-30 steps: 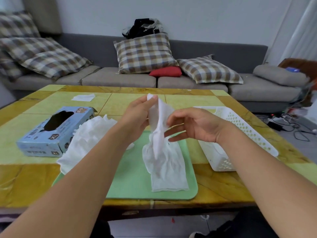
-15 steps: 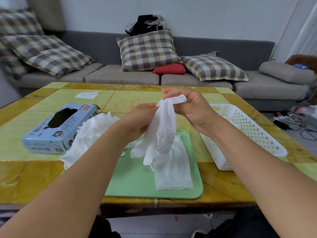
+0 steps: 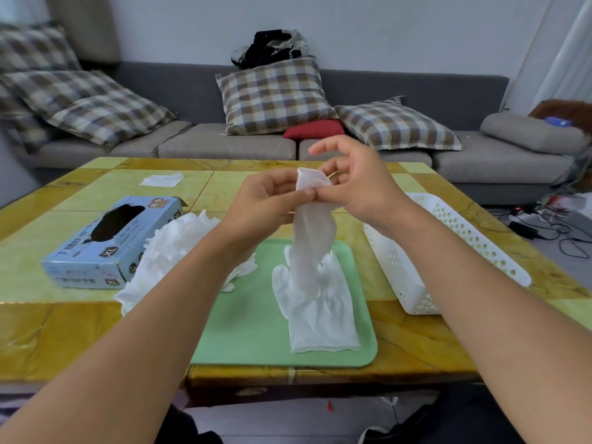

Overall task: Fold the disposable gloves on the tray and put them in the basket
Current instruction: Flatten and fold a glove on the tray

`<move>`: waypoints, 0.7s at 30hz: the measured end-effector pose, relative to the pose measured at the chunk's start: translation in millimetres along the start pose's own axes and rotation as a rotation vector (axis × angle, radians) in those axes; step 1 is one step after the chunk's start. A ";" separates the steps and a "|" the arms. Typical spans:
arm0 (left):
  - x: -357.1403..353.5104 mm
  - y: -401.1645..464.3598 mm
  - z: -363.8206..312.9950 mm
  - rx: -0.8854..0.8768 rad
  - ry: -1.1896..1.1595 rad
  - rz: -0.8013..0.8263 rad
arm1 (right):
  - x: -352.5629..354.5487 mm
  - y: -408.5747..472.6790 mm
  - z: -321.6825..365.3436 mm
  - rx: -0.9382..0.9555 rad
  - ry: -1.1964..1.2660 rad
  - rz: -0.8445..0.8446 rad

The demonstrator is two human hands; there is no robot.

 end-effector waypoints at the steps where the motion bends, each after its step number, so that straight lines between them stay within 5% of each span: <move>1: 2.0 0.5 0.3 0.011 -0.002 -0.048 | 3.0 -1.0 -1.6 -0.034 0.055 -0.008; 9: 10.4 3.7 3.7 0.287 -0.338 -0.149 | 14.5 -14.7 -24.6 -0.403 0.454 0.081; 15: 8.0 1.9 3.1 0.230 -0.108 0.024 | 18.2 -19.7 -24.9 -0.472 0.537 0.098; 21: 2.3 15.6 38.5 0.454 0.144 -0.082 | 19.8 -18.7 -64.2 -0.674 0.369 0.022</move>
Point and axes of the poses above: each hand's wrist, its own y-axis towards the middle knuckle, its own x-axis out of the back of the hand, z = x × y, the point moved 3 cm from there along y, towards the middle knuckle, and after that the axes turned 13 degrees about y, right-handed, at the moved point
